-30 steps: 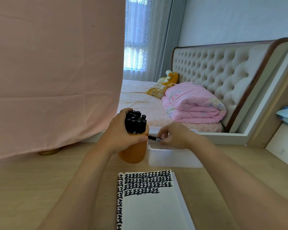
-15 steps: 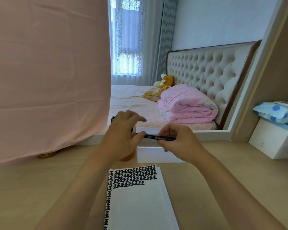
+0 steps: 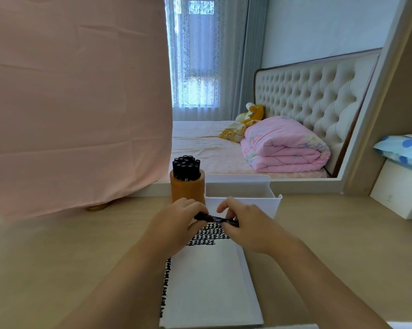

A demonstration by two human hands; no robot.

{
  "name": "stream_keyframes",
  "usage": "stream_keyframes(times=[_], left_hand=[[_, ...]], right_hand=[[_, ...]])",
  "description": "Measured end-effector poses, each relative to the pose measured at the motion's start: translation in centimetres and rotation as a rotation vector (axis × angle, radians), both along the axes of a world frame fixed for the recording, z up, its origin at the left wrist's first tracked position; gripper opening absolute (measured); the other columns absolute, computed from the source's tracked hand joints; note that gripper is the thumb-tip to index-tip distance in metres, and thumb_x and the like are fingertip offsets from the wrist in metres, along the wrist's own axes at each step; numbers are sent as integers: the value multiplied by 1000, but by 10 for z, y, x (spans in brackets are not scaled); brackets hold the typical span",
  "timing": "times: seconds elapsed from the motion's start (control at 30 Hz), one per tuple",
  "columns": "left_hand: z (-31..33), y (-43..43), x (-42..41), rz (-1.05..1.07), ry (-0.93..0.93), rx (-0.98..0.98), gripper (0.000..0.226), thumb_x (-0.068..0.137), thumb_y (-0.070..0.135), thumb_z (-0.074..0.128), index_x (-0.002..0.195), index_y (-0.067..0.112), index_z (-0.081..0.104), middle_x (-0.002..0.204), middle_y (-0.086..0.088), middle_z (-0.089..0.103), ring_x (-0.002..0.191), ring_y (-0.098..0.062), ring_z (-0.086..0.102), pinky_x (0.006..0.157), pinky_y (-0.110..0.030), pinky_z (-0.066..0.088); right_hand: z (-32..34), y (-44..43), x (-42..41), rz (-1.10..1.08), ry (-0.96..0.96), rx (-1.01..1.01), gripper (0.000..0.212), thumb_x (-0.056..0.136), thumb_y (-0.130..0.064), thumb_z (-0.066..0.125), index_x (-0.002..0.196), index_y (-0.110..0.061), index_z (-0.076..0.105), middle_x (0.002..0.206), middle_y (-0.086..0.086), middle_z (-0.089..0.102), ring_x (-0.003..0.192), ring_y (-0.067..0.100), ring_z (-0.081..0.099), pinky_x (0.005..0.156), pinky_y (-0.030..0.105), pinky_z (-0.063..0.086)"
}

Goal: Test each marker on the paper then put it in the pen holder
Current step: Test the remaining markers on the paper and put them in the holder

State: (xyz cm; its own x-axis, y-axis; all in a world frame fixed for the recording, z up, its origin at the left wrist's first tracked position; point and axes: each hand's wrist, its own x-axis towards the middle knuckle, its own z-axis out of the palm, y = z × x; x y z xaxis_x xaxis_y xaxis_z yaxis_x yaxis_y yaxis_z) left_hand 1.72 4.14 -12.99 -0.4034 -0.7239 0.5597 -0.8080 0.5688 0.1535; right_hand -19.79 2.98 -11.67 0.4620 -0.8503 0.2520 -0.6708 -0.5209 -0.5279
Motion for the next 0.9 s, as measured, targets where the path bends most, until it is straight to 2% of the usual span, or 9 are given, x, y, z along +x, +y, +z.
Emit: stream_keyframes(times=[0.07,0.17,0.27,0.33,0.43,0.6,0.67,0.8,0.9], left_hand=[[-7,3,2,-2,30,-2,16,87,32,71,102,28,65,90,17,62,77,1,43,60,-14,36],[-16,2,8,-19,39,12,16,90,35,66,105,29,65,92,15,63,80,-5,51,61,-28,46],[-21,1,13,-49,-2,49,25,94,43,52,109,29,66,89,13,63,81,-7,50,63,-33,47],[-21,0,14,-62,-10,65,32,95,45,47,113,27,67,87,11,63,80,-9,51,64,-33,47],[-19,2,13,-70,25,105,27,96,37,55,117,28,69,86,9,65,79,-9,52,66,-29,45],[-14,3,10,-51,159,284,22,100,31,53,113,31,71,86,12,64,81,-5,55,71,-21,43],[-13,2,12,-66,160,284,20,100,30,53,111,29,71,87,13,64,82,-3,55,70,-18,41],[-16,-1,19,-87,51,165,22,97,31,58,116,26,69,92,12,64,85,-5,53,73,-24,45],[-15,1,19,-76,45,166,23,99,33,54,116,27,68,94,13,63,84,-2,53,71,-22,44]], right_hand=[[-4,2,8,37,61,3,21,100,-33,50,120,-31,56,91,-9,62,76,5,56,67,22,41],[-8,4,14,43,198,-46,25,104,-37,42,110,-24,62,94,-3,64,84,16,58,73,33,47],[-14,2,15,42,237,-51,26,104,-38,43,105,-22,63,89,-4,64,80,16,57,72,33,46],[-20,-1,13,42,236,-143,26,103,-40,44,108,-24,64,90,-5,64,79,15,57,69,32,46],[-27,-6,11,65,181,-312,26,101,-40,47,107,-24,67,89,-7,66,75,16,59,64,33,47],[-24,-10,10,85,190,-616,24,97,-36,53,103,-24,73,78,-10,65,65,11,53,56,21,32],[-22,-6,10,82,184,-572,28,99,-41,47,105,-27,71,80,-11,66,65,10,56,56,22,38],[-20,1,13,50,112,-159,27,102,-41,45,102,-26,68,82,-6,67,72,14,59,64,35,48],[-22,0,14,54,116,-188,24,102,-41,47,105,-30,68,83,-8,67,72,12,58,62,28,44]])
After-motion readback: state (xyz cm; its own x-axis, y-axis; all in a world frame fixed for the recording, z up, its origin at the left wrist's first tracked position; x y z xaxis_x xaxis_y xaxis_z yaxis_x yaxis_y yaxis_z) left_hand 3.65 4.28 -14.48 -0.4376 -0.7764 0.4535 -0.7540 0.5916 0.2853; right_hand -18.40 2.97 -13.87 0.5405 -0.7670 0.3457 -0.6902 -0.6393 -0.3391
